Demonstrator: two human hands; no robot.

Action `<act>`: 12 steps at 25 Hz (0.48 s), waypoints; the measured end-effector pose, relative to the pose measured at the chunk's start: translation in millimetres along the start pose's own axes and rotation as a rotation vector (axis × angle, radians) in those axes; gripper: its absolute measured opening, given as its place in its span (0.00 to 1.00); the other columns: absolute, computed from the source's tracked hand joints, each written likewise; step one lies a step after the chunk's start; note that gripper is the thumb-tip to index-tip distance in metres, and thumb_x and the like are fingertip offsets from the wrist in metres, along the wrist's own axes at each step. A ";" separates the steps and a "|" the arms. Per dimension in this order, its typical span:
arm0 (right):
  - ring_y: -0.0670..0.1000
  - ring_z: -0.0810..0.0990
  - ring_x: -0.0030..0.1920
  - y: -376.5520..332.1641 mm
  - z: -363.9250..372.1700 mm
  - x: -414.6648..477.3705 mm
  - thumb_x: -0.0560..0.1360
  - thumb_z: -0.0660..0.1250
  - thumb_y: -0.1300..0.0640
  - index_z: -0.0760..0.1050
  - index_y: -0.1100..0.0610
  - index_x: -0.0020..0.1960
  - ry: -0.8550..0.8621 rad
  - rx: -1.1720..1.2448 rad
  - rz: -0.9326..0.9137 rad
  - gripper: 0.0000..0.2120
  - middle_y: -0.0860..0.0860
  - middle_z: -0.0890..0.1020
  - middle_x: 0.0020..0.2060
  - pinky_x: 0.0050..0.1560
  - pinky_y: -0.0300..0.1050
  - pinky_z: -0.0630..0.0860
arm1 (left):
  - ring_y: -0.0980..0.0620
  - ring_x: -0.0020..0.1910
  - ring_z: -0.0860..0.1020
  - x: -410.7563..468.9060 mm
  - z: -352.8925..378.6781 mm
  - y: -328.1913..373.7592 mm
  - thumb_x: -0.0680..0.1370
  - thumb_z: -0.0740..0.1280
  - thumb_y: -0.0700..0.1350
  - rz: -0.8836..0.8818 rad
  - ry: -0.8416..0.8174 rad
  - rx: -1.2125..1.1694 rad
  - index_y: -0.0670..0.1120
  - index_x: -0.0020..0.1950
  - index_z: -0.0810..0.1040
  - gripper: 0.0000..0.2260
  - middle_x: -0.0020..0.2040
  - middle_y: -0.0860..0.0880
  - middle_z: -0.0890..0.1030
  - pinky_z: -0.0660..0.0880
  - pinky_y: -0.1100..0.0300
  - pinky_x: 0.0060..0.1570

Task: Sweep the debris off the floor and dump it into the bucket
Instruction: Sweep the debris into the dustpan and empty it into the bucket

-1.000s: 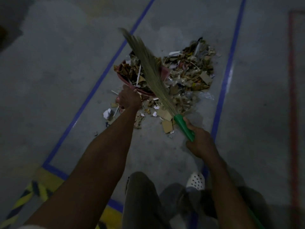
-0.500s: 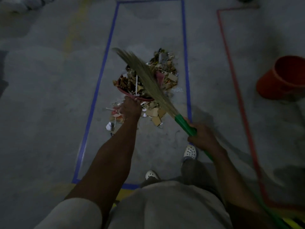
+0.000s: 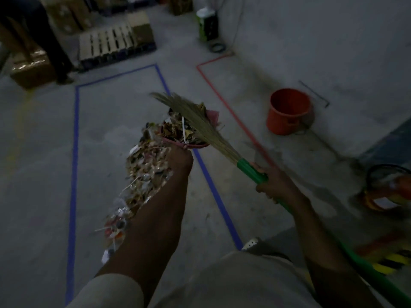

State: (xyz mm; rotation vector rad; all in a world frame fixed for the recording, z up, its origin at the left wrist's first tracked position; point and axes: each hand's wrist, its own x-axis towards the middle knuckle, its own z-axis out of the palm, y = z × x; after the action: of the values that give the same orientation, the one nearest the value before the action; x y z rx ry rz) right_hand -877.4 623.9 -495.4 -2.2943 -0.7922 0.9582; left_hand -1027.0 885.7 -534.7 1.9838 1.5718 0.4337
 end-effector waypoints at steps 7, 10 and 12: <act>0.52 0.83 0.29 40.2 -128.1 43.9 0.68 0.74 0.63 0.70 0.40 0.74 0.184 0.023 0.030 0.38 0.49 0.83 0.39 0.23 0.46 0.77 | 0.40 0.60 0.77 49.1 91.4 172.5 0.82 0.63 0.47 0.095 -0.065 -0.022 0.40 0.63 0.73 0.14 0.60 0.40 0.79 0.72 0.50 0.54; 0.45 0.78 0.23 55.8 -169.2 60.2 0.69 0.73 0.65 0.66 0.38 0.74 0.217 0.072 0.083 0.41 0.51 0.83 0.42 0.21 0.37 0.72 | 0.39 0.59 0.77 62.8 123.9 229.4 0.81 0.64 0.48 0.109 -0.124 -0.041 0.40 0.62 0.73 0.14 0.59 0.40 0.80 0.73 0.50 0.53; 0.47 0.79 0.25 65.9 -194.8 75.4 0.69 0.74 0.64 0.67 0.39 0.75 0.247 0.085 0.141 0.40 0.52 0.83 0.46 0.22 0.37 0.72 | 0.39 0.59 0.77 75.0 148.1 263.5 0.81 0.65 0.47 0.141 -0.154 -0.045 0.40 0.62 0.73 0.14 0.59 0.39 0.80 0.73 0.50 0.53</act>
State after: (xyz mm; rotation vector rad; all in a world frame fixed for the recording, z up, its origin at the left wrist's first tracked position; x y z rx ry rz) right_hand -666.4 583.5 -453.2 -2.3600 -0.4832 0.7320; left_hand -717.8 884.3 -497.7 2.0493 1.3226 0.3585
